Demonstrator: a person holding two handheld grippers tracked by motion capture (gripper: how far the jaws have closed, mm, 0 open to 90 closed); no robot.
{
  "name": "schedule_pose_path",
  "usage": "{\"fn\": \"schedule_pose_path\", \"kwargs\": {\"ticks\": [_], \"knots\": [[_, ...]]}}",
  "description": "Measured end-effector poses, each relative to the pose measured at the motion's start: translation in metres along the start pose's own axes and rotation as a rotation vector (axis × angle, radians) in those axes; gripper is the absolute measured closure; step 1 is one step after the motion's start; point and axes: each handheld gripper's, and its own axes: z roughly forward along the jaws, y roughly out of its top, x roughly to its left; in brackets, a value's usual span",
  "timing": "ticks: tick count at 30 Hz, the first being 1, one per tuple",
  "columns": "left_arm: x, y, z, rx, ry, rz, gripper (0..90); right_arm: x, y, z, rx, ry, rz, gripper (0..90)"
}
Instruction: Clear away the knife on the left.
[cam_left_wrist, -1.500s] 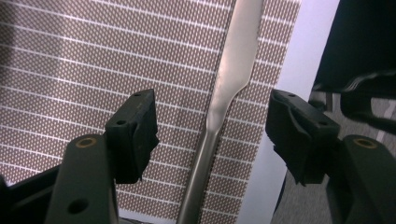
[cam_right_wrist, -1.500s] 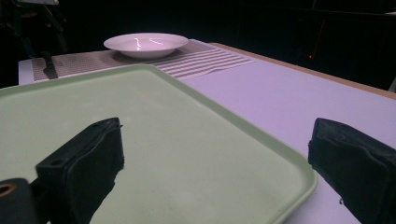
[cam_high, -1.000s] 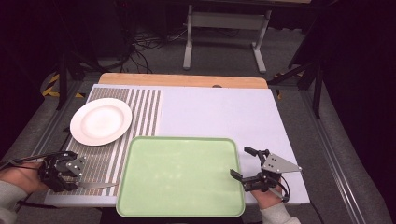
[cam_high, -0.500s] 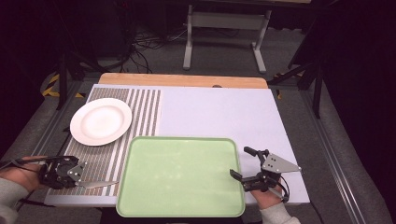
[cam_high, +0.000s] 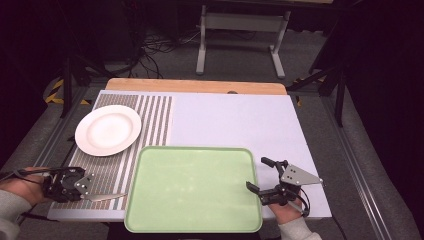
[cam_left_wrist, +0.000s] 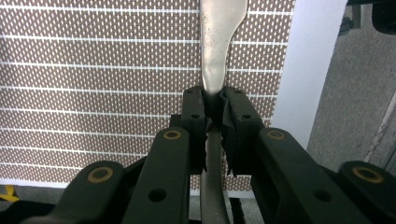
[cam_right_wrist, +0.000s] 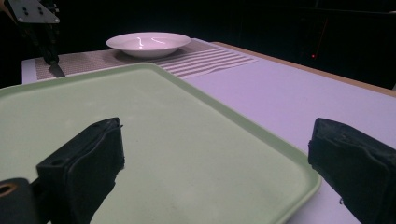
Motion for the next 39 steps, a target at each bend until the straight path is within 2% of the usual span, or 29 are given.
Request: {"fn": "schedule_pose_path", "kwargs": {"ticks": [2, 4, 6, 15, 16, 19, 22, 23, 27, 29, 32, 36, 39], "knots": [[0.001, 0.001, -0.002, 0.019, 0.004, -0.018, 80.3, 0.0, 0.0, 0.0, -0.002, 0.001, 0.001, 4.0], [0.0, 0.0, -0.003, 0.015, 0.016, -0.038, 80.3, 0.0, 0.0, 0.0, -0.006, 0.002, 0.002, 3.9], [0.0, 0.001, -0.007, 0.032, 0.019, -0.045, 80.3, 0.0, 0.0, 0.0, -0.005, 0.0, 0.004, 4.0], [0.001, 0.002, -0.034, -0.046, 0.036, -0.139, 80.2, -0.001, 0.0, -0.001, -0.007, -0.001, 0.004, 4.0], [0.001, 0.003, -0.037, -0.045, 0.046, -0.157, 80.2, -0.001, 0.0, -0.001, -0.007, -0.002, 0.004, 3.9], [0.001, 0.01, -0.045, -0.032, 0.039, -0.224, 80.1, -0.001, 0.0, -0.001, -0.007, -0.002, 0.004, 4.0], [0.0, 0.014, -0.053, -0.069, 0.047, -0.257, 80.1, -0.001, 0.0, 0.0, -0.004, -0.001, 0.006, 4.0], [0.001, 0.015, -0.057, -0.086, 0.048, -0.284, 80.0, -0.001, 0.0, 0.0, -0.002, 0.0, 0.004, 4.0], [0.002, 0.019, -0.067, -0.139, 0.065, -0.335, 80.0, -0.001, 0.0, 0.0, -0.003, 0.001, 0.003, 4.0], [0.001, 0.022, -0.07, -0.154, 0.071, -0.35, 80.0, -0.001, 0.0, -0.001, -0.004, -0.002, 0.005, 4.0], [0.002, 0.026, -0.077, -0.184, 0.08, -0.398, 80.1, -0.001, 0.0, -0.001, -0.003, -0.001, 0.004, 3.9], [0.003, 0.029, -0.086, -0.274, 0.068, -0.439, 80.1, -0.001, 0.0, -0.001, -0.007, -0.002, 0.005, 3.9], [0.004, 0.031, -0.087, -0.313, 0.065, -0.441, 80.1, -0.001, 0.0, -0.001, -0.004, -0.004, 0.004, 4.0]]}}
